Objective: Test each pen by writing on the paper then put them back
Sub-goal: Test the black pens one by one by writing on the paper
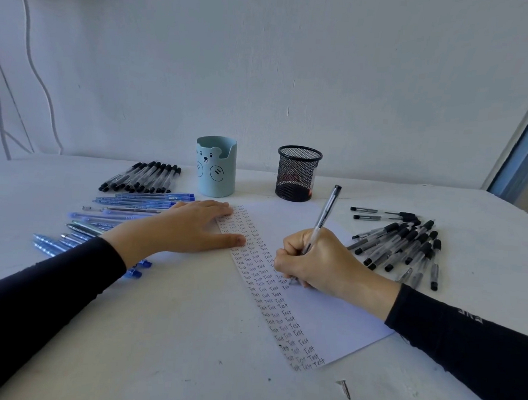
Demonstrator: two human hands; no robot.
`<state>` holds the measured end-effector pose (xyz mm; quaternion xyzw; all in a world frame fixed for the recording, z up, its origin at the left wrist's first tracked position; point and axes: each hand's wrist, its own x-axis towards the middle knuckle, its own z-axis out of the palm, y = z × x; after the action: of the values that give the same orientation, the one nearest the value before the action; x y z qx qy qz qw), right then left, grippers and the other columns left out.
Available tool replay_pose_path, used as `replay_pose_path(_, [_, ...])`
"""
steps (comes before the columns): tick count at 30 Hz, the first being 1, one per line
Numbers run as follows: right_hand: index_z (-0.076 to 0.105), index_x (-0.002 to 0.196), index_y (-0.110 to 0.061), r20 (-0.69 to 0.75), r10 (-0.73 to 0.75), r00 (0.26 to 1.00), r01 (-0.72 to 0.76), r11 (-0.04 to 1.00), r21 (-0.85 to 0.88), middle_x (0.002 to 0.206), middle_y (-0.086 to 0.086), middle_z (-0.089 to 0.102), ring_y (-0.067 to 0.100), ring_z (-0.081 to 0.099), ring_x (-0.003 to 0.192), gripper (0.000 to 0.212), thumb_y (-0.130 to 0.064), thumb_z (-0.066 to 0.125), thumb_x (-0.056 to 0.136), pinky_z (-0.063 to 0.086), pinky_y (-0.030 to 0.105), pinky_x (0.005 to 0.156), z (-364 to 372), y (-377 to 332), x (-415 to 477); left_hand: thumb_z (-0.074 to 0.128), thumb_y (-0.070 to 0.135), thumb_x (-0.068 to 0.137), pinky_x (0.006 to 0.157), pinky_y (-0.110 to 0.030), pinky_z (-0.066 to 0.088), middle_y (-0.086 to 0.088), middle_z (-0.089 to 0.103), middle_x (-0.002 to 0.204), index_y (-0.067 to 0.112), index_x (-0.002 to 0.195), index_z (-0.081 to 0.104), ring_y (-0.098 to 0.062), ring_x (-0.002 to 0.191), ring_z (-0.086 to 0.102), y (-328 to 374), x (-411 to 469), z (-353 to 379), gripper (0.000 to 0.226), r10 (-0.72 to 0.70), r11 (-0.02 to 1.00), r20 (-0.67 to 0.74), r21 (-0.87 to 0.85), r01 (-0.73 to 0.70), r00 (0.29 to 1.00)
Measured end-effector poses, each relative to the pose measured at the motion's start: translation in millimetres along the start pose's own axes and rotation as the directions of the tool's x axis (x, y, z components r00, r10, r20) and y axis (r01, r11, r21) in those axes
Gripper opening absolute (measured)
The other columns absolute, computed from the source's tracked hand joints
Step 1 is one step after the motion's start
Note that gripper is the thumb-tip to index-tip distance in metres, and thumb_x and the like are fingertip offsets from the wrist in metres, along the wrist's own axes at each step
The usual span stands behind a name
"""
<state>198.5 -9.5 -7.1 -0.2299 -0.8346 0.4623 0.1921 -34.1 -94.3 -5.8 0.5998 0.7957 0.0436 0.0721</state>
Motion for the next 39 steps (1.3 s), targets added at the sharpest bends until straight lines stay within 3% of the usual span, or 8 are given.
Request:
replay_pose_path(12, [0.049,0.039,-0.022,0.027,-0.039,0.999,0.039,0.999,-0.004,0.046,-0.006,0.057,0.009,0.052,0.044,0.055,-0.007,0.065,0.089,0.043,0.018,0.045,-2,7,3,0.019,0.098,0.049,0.12,-0.04,0.014,0.012,0.025,0.158,0.031,0.151,0.026,-0.013,0.145,0.023,-2,0,1,0.122,-0.001,1.0,0.004,-0.003,0.001,1.0])
replay_pose_path(18, [0.058,0.075,-0.005,-0.017,-0.151,0.988,0.152,0.987,0.058,0.046,0.001,0.049,0.015,0.044,0.044,0.045,-0.045,0.052,0.096,0.042,0.025,0.06,-15,-1,8,0.019,0.097,0.05,0.119,-0.039,0.014,0.012,0.023,0.158,0.032,0.151,0.024,-0.015,0.145,0.022,0,0,-1,0.121,0.002,1.0,0.017,-0.002,-0.002,1.0])
replay_pose_path(22, [0.055,0.119,-0.02,-0.052,-0.145,0.988,0.148,0.988,0.048,0.042,-0.001,0.043,0.015,0.04,0.04,0.04,-0.05,0.037,0.099,0.039,0.021,0.049,-31,0,13,0.017,0.096,0.059,0.12,-0.04,0.014,0.013,0.022,0.158,0.032,0.152,0.023,-0.015,0.145,0.023,-4,2,2,0.112,0.008,1.0,0.015,0.02,-0.008,1.0])
replay_pose_path(25, [0.062,0.116,-0.025,-0.127,-0.278,0.952,0.276,0.961,-0.034,0.06,-0.005,0.058,0.013,0.052,0.058,0.025,-0.031,0.04,0.105,0.047,0.028,0.063,-35,5,18,0.02,0.087,0.074,0.12,-0.037,0.017,0.013,0.027,0.156,0.032,0.15,0.028,-0.013,0.143,0.027,-7,4,4,0.094,0.027,1.0,-0.026,0.014,-0.026,0.999])
replay_pose_path(28, [0.057,0.128,-0.04,-0.016,-0.368,0.93,0.364,0.924,-0.116,0.101,-0.023,0.065,0.0,0.062,0.099,0.031,-0.025,0.048,0.102,0.045,0.02,0.095,-34,9,19,0.011,0.099,0.057,0.117,-0.036,0.025,0.015,0.04,0.149,0.036,0.142,0.043,-0.009,0.137,0.036,-15,5,2,0.111,0.06,0.998,-0.104,-0.019,-0.062,0.993])
replay_pose_path(31, [0.056,0.133,-0.038,0.104,-0.38,0.919,0.393,0.868,-0.304,0.091,-0.003,0.056,0.018,0.055,0.082,0.035,-0.027,0.051,0.101,0.04,0.021,0.074,-26,15,19,0.014,0.098,0.056,0.116,-0.035,0.027,0.017,0.045,0.145,0.038,0.137,0.049,-0.007,0.132,0.041,-22,7,1,0.107,0.073,0.997,-0.138,-0.019,-0.076,0.988])
replay_pose_path(34, [0.063,0.129,-0.027,0.132,-0.406,0.904,0.423,0.809,-0.409,0.09,-0.006,0.046,0.009,0.047,0.07,0.031,-0.025,0.054,0.099,0.034,0.015,0.065,-18,28,25,0.011,0.102,0.05,0.116,-0.039,0.028,0.019,0.044,0.145,0.04,0.137,0.048,-0.006,0.132,0.041,-22,6,1,0.113,0.054,0.997,-0.116,-0.051,-0.06,0.992])
replay_pose_path(39, [0.055,0.137,-0.035,0.212,-0.345,0.914,0.396,0.653,-0.645,0.127,-0.006,0.042,0.01,0.041,0.113,0.037,-0.036,0.047,0.101,0.033,0.027,0.101,-18,40,33,0.013,0.103,0.049,0.115,-0.039,0.029,0.02,0.044,0.144,0.04,0.136,0.048,-0.007,0.131,0.042,-23,7,3,0.113,0.048,0.995,-0.116,-0.086,-0.058,0.992])
